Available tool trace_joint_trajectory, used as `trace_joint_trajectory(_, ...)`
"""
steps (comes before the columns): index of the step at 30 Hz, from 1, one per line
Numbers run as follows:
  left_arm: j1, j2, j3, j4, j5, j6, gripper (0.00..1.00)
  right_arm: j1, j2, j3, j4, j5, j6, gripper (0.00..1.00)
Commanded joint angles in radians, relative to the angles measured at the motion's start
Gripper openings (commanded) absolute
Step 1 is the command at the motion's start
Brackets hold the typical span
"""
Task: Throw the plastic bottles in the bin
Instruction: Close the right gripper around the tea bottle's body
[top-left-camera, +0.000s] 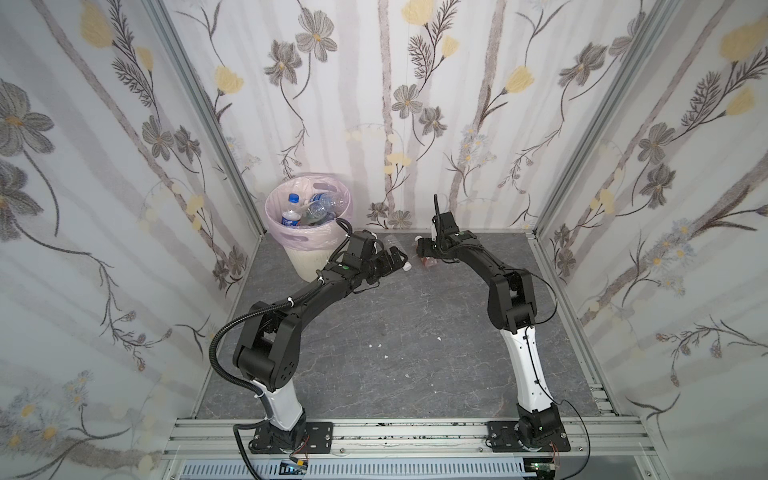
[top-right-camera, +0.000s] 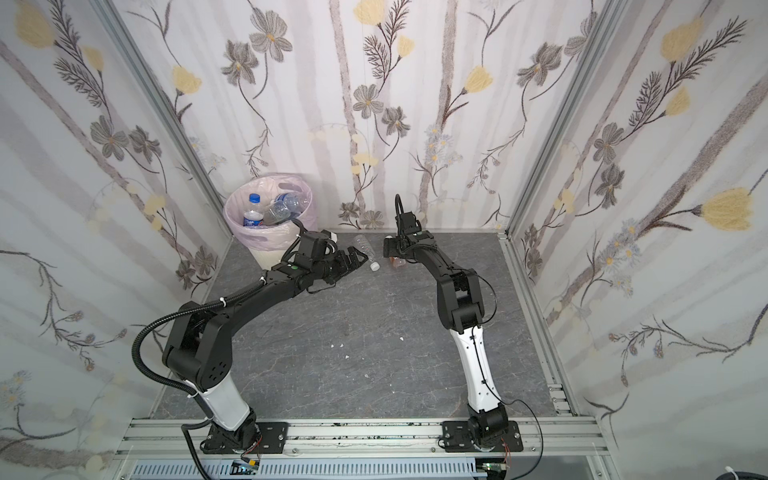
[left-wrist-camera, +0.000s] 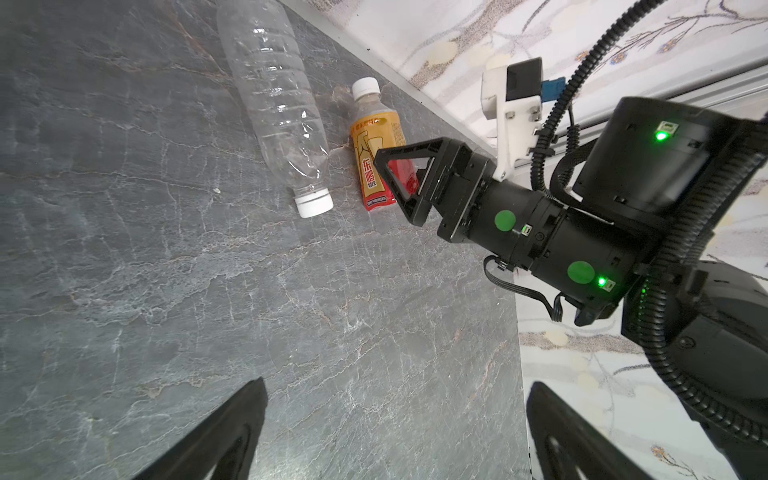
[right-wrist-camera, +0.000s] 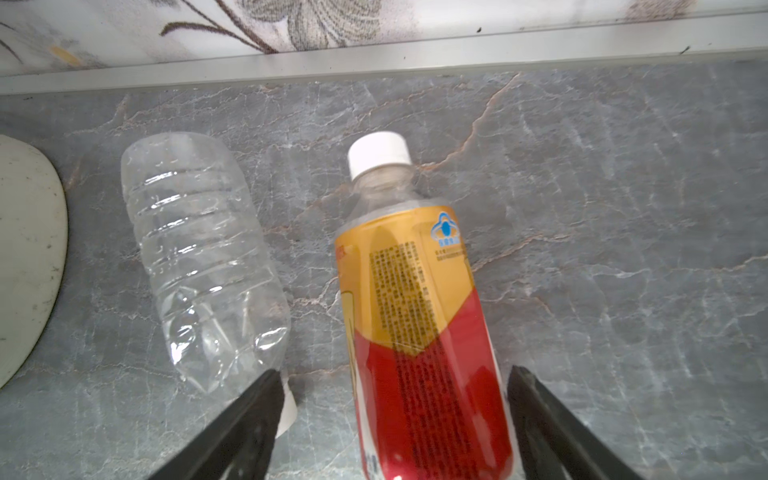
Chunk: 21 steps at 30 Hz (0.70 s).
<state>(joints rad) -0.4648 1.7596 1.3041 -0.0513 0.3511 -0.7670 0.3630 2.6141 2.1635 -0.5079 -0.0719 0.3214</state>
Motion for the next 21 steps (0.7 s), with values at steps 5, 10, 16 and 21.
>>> trace_joint_trajectory(5,0.012,0.005,-0.003,0.035,0.022,-0.002,1.0,0.011,0.02,0.007,-0.026,0.013,0.011,0.81)
trace_joint_trajectory(10,0.019,-0.007,-0.044,0.041,0.02,-0.003,1.0,0.01,0.031,0.007,-0.03,0.022,0.019,0.76)
trace_joint_trajectory(16,0.027,-0.002,-0.061,0.051,0.026,-0.009,1.0,0.011,0.034,0.007,-0.03,0.038,0.019,0.66)
trace_joint_trajectory(21,0.036,0.0,-0.062,0.057,0.038,-0.015,1.0,0.009,0.03,0.007,-0.05,0.038,0.017,0.61)
